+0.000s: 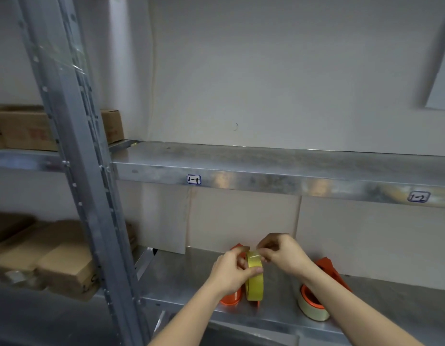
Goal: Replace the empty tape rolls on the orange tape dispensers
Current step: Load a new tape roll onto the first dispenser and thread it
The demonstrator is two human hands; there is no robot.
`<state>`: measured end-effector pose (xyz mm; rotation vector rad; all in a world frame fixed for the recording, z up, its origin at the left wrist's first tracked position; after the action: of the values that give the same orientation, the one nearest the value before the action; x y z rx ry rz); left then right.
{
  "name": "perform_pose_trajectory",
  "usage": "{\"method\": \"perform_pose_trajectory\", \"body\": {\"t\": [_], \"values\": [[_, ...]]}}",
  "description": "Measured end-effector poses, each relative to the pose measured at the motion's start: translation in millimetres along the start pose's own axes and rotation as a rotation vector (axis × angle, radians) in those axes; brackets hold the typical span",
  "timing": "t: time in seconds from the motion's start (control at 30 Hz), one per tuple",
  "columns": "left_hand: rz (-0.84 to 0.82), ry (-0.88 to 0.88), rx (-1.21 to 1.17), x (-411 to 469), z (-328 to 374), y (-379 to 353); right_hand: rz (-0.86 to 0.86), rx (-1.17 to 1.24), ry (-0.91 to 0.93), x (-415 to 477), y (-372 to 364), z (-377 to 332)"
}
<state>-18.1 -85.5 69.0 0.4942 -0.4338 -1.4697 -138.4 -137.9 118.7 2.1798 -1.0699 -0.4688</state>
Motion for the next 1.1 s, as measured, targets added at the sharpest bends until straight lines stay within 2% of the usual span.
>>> {"method": "perform_pose_trajectory", "body": {"t": [0.17, 0.43, 0.6, 0.8, 0.9, 1.1], "values": [[-0.082, -0.041, 0.072, -7.0, -1.5, -10.1, 0.026, -0.078, 0.017, 0.0, -8.6, -1.3], [-0.190, -0.008, 0.142, -14.6, -21.8, -22.2, 0.026, 0.005, 0.039, -6.6, -29.5, 3.6], [-0.174, -0.046, 0.187, -19.3, -29.2, -21.9, 0.040, 0.054, 0.028, -7.1, -40.0, 6.3], [-0.315, -0.059, 0.158, -10.4, -53.9, -21.4, 0.019, 0.156, 0.002, -6.2, -50.2, 12.6], [-0.294, 0.001, 0.240, 0.7, -74.5, -1.8, 0.031, 0.199, -0.030, -3.1, -52.1, 13.9], [-0.406, 0.159, 0.333, 12.4, -105.7, -3.3, 0.027, 0.144, -0.052, 8.4, -51.3, 11.8]]}}
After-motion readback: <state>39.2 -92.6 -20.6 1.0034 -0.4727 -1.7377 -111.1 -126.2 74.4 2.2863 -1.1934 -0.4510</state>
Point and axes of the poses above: each hand's wrist, its own x-axis towards the middle knuckle, its own y-axis out of the back of the hand, z = x × y, the point moved 10 cm from there along x, towards the middle knuckle, and after that the axes turned 11 degrees about -z, right-handed, at the moved point
